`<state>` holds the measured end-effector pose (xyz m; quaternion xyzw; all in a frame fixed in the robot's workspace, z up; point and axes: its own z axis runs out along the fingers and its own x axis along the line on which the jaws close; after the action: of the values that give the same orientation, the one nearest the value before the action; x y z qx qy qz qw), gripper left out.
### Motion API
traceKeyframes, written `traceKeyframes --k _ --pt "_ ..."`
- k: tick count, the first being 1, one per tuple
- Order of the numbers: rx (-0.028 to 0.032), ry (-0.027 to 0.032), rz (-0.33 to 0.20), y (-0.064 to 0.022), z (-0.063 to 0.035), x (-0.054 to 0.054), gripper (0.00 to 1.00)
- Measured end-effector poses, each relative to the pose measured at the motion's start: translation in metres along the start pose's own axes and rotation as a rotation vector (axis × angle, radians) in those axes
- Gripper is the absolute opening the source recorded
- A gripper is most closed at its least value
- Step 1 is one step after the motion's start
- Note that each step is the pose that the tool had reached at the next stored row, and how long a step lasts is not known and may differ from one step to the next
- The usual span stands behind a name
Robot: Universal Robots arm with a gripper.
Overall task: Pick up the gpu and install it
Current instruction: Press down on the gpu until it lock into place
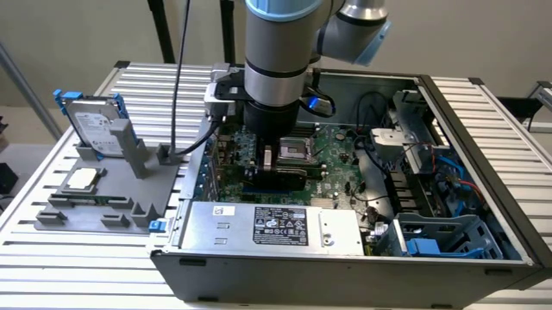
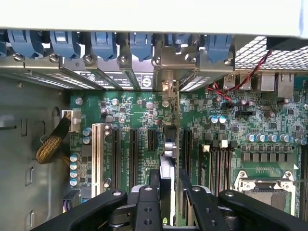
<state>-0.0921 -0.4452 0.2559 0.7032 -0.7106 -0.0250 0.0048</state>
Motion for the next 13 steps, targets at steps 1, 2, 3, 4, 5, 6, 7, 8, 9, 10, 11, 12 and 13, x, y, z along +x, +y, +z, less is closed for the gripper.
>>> traceKeyframes --k 1,2,3,4,5,6,7,8,9,10,11,12,13 --pt "-0.0003 0.0001 0.0 -0.0003 -0.0001 0.0 0.26" --pt "-0.0005 0.0004 0.0 -0.0005 -0.0002 0.0 0.26" --pt "-0.0007 0.0008 0.0 -0.0005 -0.0004 0.0 0.26" --pt "-0.0007 0.0008 0.0 -0.0005 -0.0004 0.0 0.26" --pt "-0.0007 0.0009 0.0 -0.0005 -0.0004 0.0 0.26" --pt "-0.0008 0.0011 0.0 -0.0005 -0.0004 0.0 0.26" --pt "-0.0012 0.0011 0.0 -0.0006 -0.0001 0.0001 0.26" --pt "-0.0014 0.0009 0.0 -0.0006 0.0003 0.0001 0.26" --pt "-0.0018 0.0007 0.0 -0.0006 0.0007 0.0003 0.26" --pt "-0.0023 0.0008 0.0 -0.0006 0.0011 0.0005 0.26" --pt "-0.0029 0.0009 0.0 -0.0006 0.0015 0.0006 0.26" --pt "-0.0035 0.001 0.0 -0.0007 0.0019 0.0008 0.26" --pt "-0.0039 0.0012 0.0 -0.0007 0.0023 0.0009 0.26"
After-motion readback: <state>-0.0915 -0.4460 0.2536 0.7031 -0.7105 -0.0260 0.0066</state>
